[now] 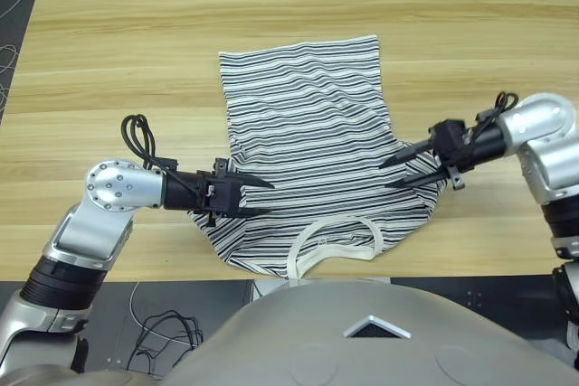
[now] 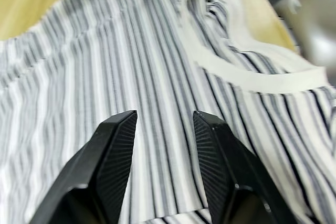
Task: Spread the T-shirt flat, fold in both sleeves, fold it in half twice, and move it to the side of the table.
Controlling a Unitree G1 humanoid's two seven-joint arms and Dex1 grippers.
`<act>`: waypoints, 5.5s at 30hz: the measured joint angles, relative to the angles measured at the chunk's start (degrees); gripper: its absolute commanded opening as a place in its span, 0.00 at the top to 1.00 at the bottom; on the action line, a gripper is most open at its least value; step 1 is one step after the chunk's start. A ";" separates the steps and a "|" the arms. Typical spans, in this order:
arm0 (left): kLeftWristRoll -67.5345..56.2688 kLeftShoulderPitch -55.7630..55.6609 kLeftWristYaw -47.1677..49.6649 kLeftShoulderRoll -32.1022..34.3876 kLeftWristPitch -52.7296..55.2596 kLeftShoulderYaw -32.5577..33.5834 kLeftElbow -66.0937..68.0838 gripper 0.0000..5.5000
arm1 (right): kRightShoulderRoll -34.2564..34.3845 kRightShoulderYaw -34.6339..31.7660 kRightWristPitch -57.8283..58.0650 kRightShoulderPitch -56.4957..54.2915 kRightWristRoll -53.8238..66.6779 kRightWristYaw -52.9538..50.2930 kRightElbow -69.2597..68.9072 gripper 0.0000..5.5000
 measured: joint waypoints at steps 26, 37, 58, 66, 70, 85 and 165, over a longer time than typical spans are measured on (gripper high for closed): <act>0.51 -1.23 -0.08 -3.27 0.15 -0.99 0.88 0.64 | 42.63 6.29 -22.54 -33.33 -39.30 -57.56 74.78 0.71; -5.41 2.23 1.15 -2.68 5.12 6.48 -0.26 0.64 | 39.01 1.49 -30.21 -32.57 -39.73 -41.80 72.85 0.71; -11.89 16.71 0.33 -8.37 8.62 26.98 30.83 0.64 | 26.57 -6.82 -26.60 -23.14 -25.00 -26.31 31.18 0.71; -14.54 13.71 -1.33 -9.96 11.90 26.71 34.01 0.61 | 26.04 -6.60 -24.19 -22.10 -24.00 -26.02 27.43 0.71; -15.96 14.57 -3.35 -10.04 13.51 26.23 32.78 0.49 | 26.02 -6.41 -24.11 -21.99 -23.99 -26.06 27.25 0.71; -18.20 13.18 -6.67 -10.52 17.81 25.74 33.60 0.44 | 26.07 -4.74 -24.13 -21.45 -24.00 -26.05 27.26 0.71; -12.83 -7.84 -1.08 -22.67 31.40 2.15 21.31 0.73 | 28.29 -1.47 -25.55 -18.39 -22.95 -26.01 26.94 0.71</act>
